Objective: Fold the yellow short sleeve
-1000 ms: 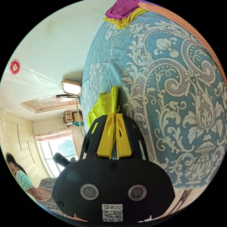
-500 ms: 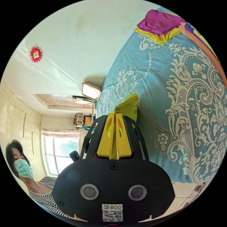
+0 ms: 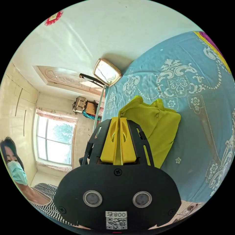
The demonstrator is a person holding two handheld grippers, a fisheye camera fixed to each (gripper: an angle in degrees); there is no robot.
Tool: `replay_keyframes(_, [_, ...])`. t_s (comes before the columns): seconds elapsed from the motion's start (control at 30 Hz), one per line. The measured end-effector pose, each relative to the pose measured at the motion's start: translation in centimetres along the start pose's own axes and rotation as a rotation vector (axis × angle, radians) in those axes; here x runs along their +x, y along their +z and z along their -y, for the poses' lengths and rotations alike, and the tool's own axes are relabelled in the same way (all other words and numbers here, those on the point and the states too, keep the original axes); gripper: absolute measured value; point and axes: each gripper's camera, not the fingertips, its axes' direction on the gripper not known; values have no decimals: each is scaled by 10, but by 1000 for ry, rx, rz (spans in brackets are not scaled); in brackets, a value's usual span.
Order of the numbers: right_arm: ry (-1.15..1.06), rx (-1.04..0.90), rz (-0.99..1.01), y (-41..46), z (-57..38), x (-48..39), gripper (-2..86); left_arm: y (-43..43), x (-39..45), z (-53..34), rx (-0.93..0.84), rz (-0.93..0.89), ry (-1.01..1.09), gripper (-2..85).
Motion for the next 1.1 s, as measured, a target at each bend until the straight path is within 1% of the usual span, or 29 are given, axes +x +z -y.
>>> replay_keyframes(0.17, [-49, -125, -73, 93, 29, -70, 3, -100, -83, -48, 113, 16, -120, 6])
replay_keyframes(0.33, [-54, -209, -99, 164, 49, -118, 3, -169, -148, -88, 174, 34, -210, 6])
replay_keyframes(0.47, [-83, -285, -163, 218, 63, -159, 3, -218, -195, -121, 206, 45, -272, 6])
replay_keyframes(0.77, [-116, -425, -256, 311, 87, -226, 4, -289, -277, -186, 247, 35, -399, 6])
replay_keyframes(0.87, [-114, -450, -274, 332, 93, -242, 6, -308, -301, -204, 272, 14, -440, 6])
replay_keyframes(1.1, [-134, -503, -329, 364, 100, -275, 17, -337, -335, -234, 265, 21, -483, 6])
